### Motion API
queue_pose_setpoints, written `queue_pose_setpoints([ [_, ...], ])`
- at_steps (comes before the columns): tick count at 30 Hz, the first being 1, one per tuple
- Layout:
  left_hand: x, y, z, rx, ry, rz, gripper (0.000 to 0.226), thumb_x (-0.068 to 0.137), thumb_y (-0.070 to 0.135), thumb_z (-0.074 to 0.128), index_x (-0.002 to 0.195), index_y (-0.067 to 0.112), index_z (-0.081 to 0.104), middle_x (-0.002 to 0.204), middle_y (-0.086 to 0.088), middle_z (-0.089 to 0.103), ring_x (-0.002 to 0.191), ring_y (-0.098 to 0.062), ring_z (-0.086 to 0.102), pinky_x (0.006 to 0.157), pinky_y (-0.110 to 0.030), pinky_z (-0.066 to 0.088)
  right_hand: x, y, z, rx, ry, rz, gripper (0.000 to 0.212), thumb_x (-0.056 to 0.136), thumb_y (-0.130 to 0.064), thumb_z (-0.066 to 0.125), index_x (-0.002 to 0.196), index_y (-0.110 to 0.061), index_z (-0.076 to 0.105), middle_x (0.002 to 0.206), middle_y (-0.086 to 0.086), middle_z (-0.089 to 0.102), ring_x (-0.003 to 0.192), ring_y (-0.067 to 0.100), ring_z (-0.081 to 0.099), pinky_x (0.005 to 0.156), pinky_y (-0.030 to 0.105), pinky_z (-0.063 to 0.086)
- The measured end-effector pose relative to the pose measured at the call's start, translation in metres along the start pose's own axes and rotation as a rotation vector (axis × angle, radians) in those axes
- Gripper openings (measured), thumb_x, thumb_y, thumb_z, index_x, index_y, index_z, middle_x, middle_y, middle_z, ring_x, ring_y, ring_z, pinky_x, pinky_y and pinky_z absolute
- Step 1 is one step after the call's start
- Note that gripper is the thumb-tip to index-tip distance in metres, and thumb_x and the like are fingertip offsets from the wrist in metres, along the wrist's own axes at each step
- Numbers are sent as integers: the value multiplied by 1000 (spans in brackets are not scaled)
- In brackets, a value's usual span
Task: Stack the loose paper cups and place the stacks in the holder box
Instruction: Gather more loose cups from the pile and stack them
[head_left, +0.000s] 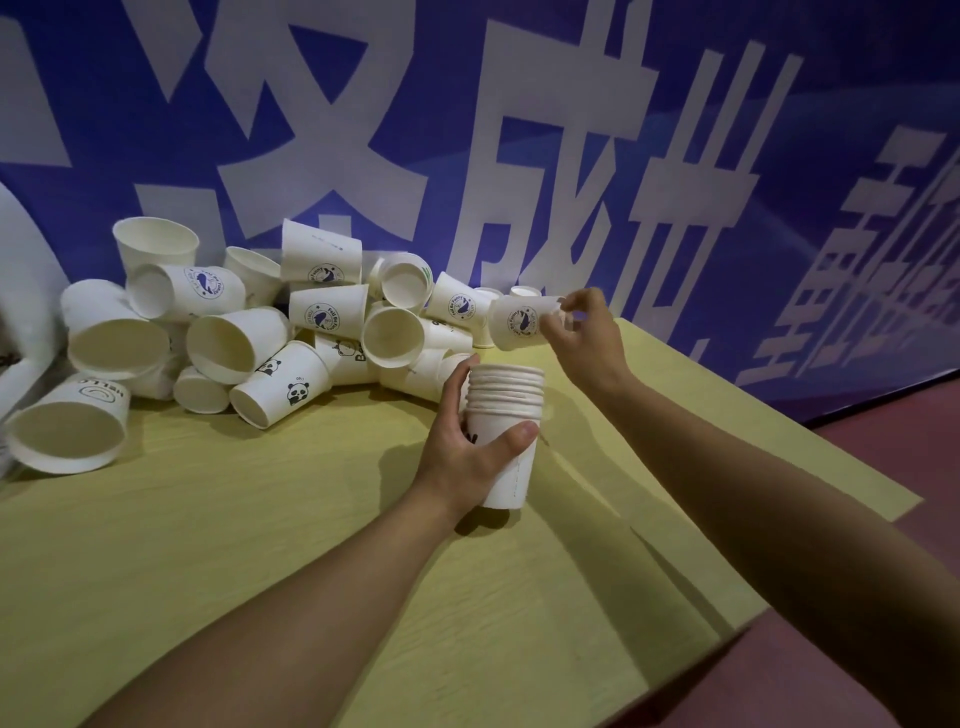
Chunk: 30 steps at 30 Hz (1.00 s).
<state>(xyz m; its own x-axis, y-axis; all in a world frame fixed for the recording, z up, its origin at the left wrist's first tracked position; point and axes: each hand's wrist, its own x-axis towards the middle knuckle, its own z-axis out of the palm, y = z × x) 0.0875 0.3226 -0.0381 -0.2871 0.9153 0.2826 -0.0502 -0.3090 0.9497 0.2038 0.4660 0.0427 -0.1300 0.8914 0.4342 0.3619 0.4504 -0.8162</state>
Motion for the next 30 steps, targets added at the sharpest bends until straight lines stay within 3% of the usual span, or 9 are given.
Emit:
queue_pose_setpoints([
  [6,-2,4,2,18,-53,-4,104,54,52,84,145,49,35,132,7,62,105,-2,67,82,-24,58,-49,-30,-20,237,-203,-27,55,90,-11,68,130,-36,42,123,1,49,103,20,64,76,29,61],
  [10,-3,6,2,39,-76,2,105,57,46,86,146,49,30,134,10,60,106,7,64,81,-14,53,-61,-32,-17,115,-264,-8,22,97,-22,60,119,-26,59,123,3,56,102,19,64,73,28,58],
  [13,-3,4,2,72,-90,9,113,56,52,84,153,47,26,134,7,62,112,-4,65,89,-24,56,-59,-35,-19,140,-209,12,14,103,-33,50,102,-25,61,107,1,64,97,19,65,73,29,54],
  [15,-2,4,1,62,-81,6,109,56,52,83,149,51,27,133,8,62,110,-6,66,88,-27,57,-56,-36,-21,119,-235,5,16,100,-33,58,113,-24,57,103,4,63,93,21,66,71,28,56],
  [17,-2,6,1,51,-60,5,105,57,53,82,144,56,26,133,11,60,109,-3,66,82,-23,57,-53,-35,-22,63,-303,7,42,96,-30,65,134,-30,48,103,6,62,92,19,66,76,29,59],
  [19,-1,7,0,46,-39,9,106,58,51,84,145,55,24,135,13,57,107,1,66,76,-17,56,-51,-34,-22,13,-355,16,51,96,-30,65,143,-33,44,103,7,61,95,21,65,83,34,60],
  [23,-1,5,0,44,7,-5,113,70,37,90,154,49,16,135,11,54,99,4,66,71,-16,56,-54,-28,-24,-47,-304,-74,27,99,-32,58,126,-31,63,105,-1,67,97,16,65,88,40,59],
  [26,-1,6,0,23,57,-7,113,54,54,84,147,57,20,134,16,53,105,1,64,73,-17,56,-62,-15,-22,-117,-263,-149,26,101,-32,55,122,-29,69,113,-10,69,100,8,62,88,38,57],
  [30,0,4,0,7,68,-7,106,52,54,82,143,56,29,134,14,55,109,-3,65,78,-21,58,-66,-1,-19,-121,-283,-146,27,101,-37,53,124,-37,68,114,-15,67,102,7,60,87,36,54],
])
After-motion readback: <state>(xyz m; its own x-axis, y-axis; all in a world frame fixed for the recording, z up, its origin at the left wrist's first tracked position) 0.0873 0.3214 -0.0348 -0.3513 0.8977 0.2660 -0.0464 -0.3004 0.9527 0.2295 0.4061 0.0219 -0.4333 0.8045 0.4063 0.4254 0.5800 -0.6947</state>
